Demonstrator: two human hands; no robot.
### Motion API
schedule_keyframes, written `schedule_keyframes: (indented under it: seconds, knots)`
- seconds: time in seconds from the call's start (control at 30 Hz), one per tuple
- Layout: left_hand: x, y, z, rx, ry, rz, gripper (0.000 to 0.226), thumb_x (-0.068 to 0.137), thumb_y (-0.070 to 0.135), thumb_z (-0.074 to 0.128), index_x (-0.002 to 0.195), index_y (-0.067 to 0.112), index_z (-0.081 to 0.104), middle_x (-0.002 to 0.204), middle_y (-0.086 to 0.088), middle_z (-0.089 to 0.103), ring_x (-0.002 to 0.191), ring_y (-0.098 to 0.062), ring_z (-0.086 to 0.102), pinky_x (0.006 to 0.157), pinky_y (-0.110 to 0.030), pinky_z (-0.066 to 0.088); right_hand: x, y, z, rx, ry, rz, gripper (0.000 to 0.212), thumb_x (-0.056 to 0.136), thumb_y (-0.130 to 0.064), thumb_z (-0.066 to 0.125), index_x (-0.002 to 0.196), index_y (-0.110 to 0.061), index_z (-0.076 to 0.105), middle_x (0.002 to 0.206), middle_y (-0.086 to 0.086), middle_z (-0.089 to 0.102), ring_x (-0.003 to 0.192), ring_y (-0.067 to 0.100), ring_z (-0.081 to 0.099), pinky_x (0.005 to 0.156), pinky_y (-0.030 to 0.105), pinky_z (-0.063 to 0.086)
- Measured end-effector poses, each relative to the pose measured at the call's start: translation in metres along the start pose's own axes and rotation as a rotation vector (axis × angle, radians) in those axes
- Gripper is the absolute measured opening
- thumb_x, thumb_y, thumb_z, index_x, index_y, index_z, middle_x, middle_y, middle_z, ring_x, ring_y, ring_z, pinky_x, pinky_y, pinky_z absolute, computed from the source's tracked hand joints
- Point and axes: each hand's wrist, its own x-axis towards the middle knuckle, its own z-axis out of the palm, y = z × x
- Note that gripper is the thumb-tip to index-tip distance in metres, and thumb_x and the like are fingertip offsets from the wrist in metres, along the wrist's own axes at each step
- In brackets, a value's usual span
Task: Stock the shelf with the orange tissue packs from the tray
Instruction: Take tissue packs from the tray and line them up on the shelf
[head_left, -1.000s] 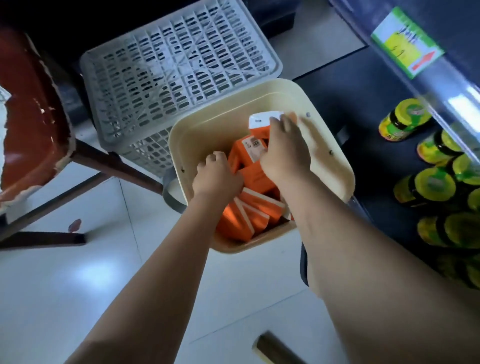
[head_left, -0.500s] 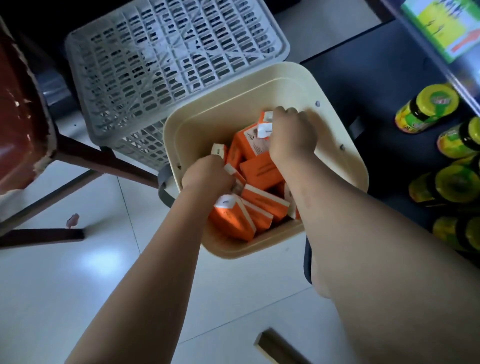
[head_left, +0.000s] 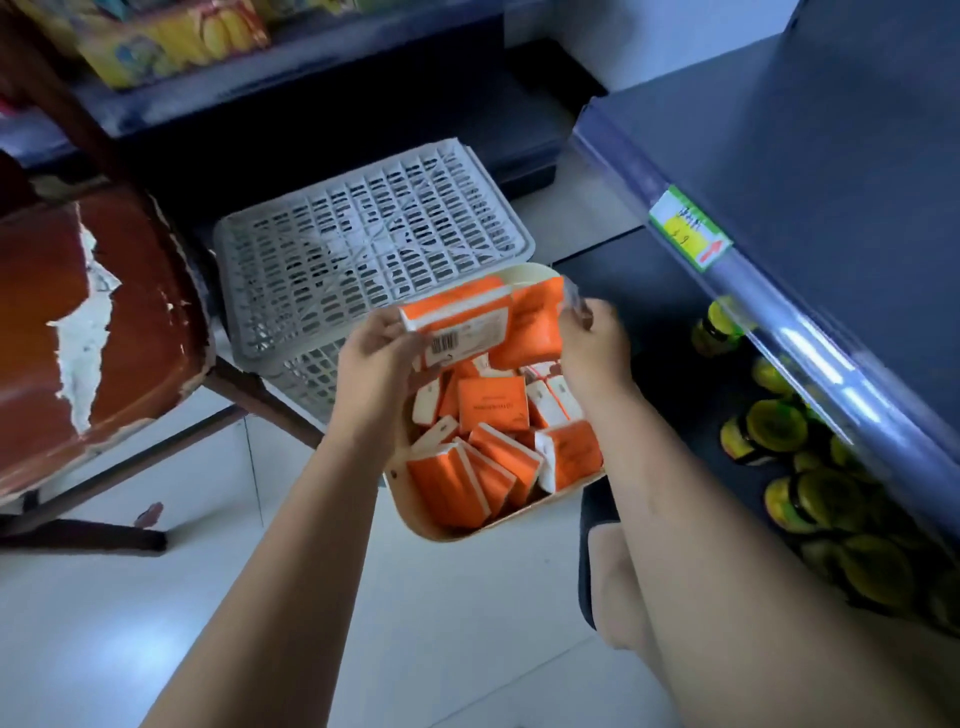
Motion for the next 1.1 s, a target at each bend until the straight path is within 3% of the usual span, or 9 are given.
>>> schedule_keyframes:
  seconds: [0.17,0.23,0.37,0.53,0.67,0.77,0.9,1.0,1.1]
  knots:
    - [-0.032,0.033,0.024,-0.033,-0.042,0.131,0.031,0.087,0.043,0.077,0.082,0.014,0.068,0.085,-0.007,0.071,0.086,-0.03,0.071,0.088,-0.067,0.057,-0.025,-0.037,-0.059,0.565,-0.008,0.153,0.022,0.092,-0.032,0.077,0.102,-0.014,0.071,0.106,0.017,0.076,0.099,0.031,0.075,0.083,0.051,0.064]
    - [-0.042,0.042,0.035,-0.03,-0.038,0.198,0.022,0.083,0.034,0.083,0.072,0.024,0.066,0.098,-0.002,0.074,0.099,-0.021,0.071,0.093,-0.053,0.058,-0.038,-0.045,-0.085,0.637,-0.055,0.132,0.025,0.091,-0.024,0.079,0.109,-0.008,0.072,0.117,0.023,0.073,0.109,0.037,0.072,0.084,0.051,0.063]
    - [-0.067,0.054,0.057,-0.113,-0.094,0.223,0.027,0.085,0.0,0.077,0.099,0.021,0.067,0.11,-0.005,0.074,0.094,-0.024,0.073,0.073,-0.033,0.059,-0.065,-0.062,-0.131,0.674,-0.027,0.072,0.024,0.096,-0.015,0.072,0.118,-0.007,0.071,0.119,0.021,0.073,0.112,0.032,0.072,0.08,0.042,0.063]
    - [-0.101,0.069,0.078,-0.131,-0.192,0.228,0.056,0.087,0.005,0.077,0.133,0.027,0.054,0.12,-0.007,0.071,0.097,-0.02,0.075,0.069,-0.029,0.059,-0.105,-0.077,-0.18,0.671,0.019,-0.021,0.017,0.098,-0.012,0.068,0.115,-0.011,0.07,0.114,0.013,0.076,0.109,0.029,0.073,0.078,0.04,0.063]
    - [-0.13,0.079,0.095,-0.138,-0.375,0.241,0.049,0.087,0.004,0.075,0.129,0.024,0.06,0.115,-0.012,0.073,0.096,-0.027,0.076,0.081,-0.045,0.064,-0.133,-0.084,-0.222,0.651,0.112,-0.138,0.028,0.09,-0.017,0.074,0.117,-0.017,0.068,0.117,0.013,0.074,0.112,0.035,0.071,0.086,0.053,0.062]
    - [-0.155,0.086,0.111,-0.175,-0.489,0.245,0.043,0.091,-0.001,0.071,0.125,0.025,0.063,0.108,-0.002,0.074,0.094,-0.02,0.076,0.076,-0.042,0.064,-0.161,-0.089,-0.261,0.601,0.203,-0.235,0.034,0.091,-0.012,0.072,0.123,-0.017,0.063,0.096,0.005,0.071,0.091,0.028,0.069,0.073,0.04,0.059]
    - [-0.184,0.089,0.141,-0.317,-0.575,0.151,0.045,0.089,0.005,0.076,0.131,0.0,0.059,0.123,-0.026,0.069,0.104,-0.029,0.073,0.083,-0.038,0.062,-0.204,-0.085,-0.317,0.537,0.317,-0.287,0.031,0.082,-0.022,0.071,0.112,-0.019,0.064,0.095,0.004,0.067,0.088,0.024,0.066,0.084,0.056,0.057]
    - [-0.214,0.092,0.168,-0.355,-0.687,0.127,0.012,0.096,0.004,0.067,0.107,0.002,0.066,0.099,-0.014,0.077,0.094,-0.022,0.072,0.081,-0.027,0.06,-0.238,-0.071,-0.36,0.534,0.407,-0.306,0.03,0.079,-0.02,0.07,0.108,-0.016,0.066,0.102,0.01,0.068,0.095,0.029,0.067,0.091,0.06,0.056]
    - [-0.253,0.093,0.2,-0.32,-0.866,0.131,0.011,0.1,0.002,0.057,0.102,0.008,0.066,0.077,-0.002,0.073,0.069,-0.01,0.068,0.064,-0.021,0.056,-0.282,-0.057,-0.403,0.52,0.503,-0.312,0.019,0.08,-0.013,0.068,0.097,-0.021,0.067,0.094,0.007,0.072,0.088,0.024,0.071,0.079,0.05,0.059]
